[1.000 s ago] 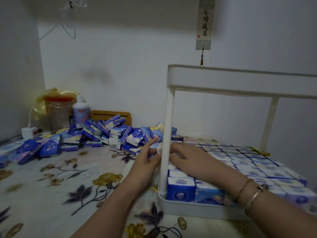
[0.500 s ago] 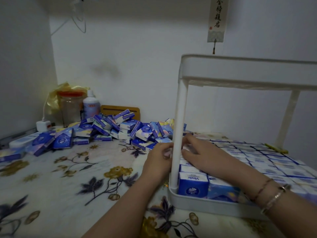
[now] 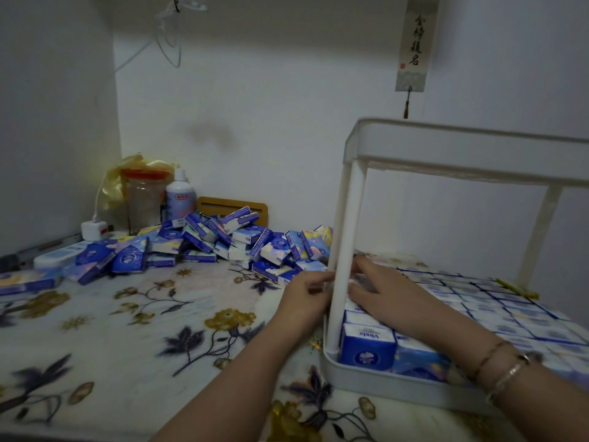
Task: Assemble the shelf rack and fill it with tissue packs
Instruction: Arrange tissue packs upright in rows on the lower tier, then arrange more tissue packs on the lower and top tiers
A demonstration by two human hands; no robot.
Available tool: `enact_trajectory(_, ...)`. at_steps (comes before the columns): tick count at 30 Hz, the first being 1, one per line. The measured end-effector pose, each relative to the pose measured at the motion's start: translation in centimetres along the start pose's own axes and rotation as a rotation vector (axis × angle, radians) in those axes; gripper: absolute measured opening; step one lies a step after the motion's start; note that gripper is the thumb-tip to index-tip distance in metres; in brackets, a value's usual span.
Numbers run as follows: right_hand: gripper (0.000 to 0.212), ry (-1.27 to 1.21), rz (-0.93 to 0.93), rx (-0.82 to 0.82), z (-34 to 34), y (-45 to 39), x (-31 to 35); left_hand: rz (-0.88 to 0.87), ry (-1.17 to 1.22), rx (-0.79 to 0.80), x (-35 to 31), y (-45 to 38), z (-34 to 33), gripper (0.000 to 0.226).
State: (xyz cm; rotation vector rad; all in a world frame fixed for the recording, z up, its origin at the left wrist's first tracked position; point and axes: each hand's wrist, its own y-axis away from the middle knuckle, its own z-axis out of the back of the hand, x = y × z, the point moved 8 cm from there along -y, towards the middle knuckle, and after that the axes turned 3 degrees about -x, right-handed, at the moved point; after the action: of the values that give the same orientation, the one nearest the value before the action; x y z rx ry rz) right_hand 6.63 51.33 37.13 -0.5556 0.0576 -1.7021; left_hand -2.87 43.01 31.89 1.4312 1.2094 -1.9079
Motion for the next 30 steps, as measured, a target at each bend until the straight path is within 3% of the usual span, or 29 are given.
enact_trajectory(3, 0.043, 0.001, -0.009, -0.022, 0.5, 0.3, 0.2, 0.030, 0.070, -0.054, -0.6, 0.8, 1.1, 0.033)
enact_trajectory(8, 0.011, 0.119, 0.023, -0.217, 3.1, 2.0, 2.0, -0.003, -0.077, -0.097, -1.6, 3.5, 4.6, 0.042)
enact_trajectory(11, 0.016, 0.112, 0.013, -0.336, 4.4, 3.9, 3.7, -0.013, -0.159, -0.136, -2.1, 5.1, 7.9, 0.044)
enact_trajectory(18, 0.017, 0.169, 0.076, -0.444, 4.5, 8.2, 9.5, -0.008, -0.217, -0.252, -3.9, 9.1, 13.6, 0.037)
enact_trajectory(23, 0.016, 0.047, 0.208, -0.311, -0.7, 6.7, 16.1, -0.014, -0.369, -0.301, -5.1, 10.5, 19.0, 0.042)
enact_trajectory(30, 0.015, -0.139, 0.212, -0.095, -9.9, -0.9, 21.2, 0.043, -0.542, -0.457, -3.3, 12.5, 28.7, 0.033)
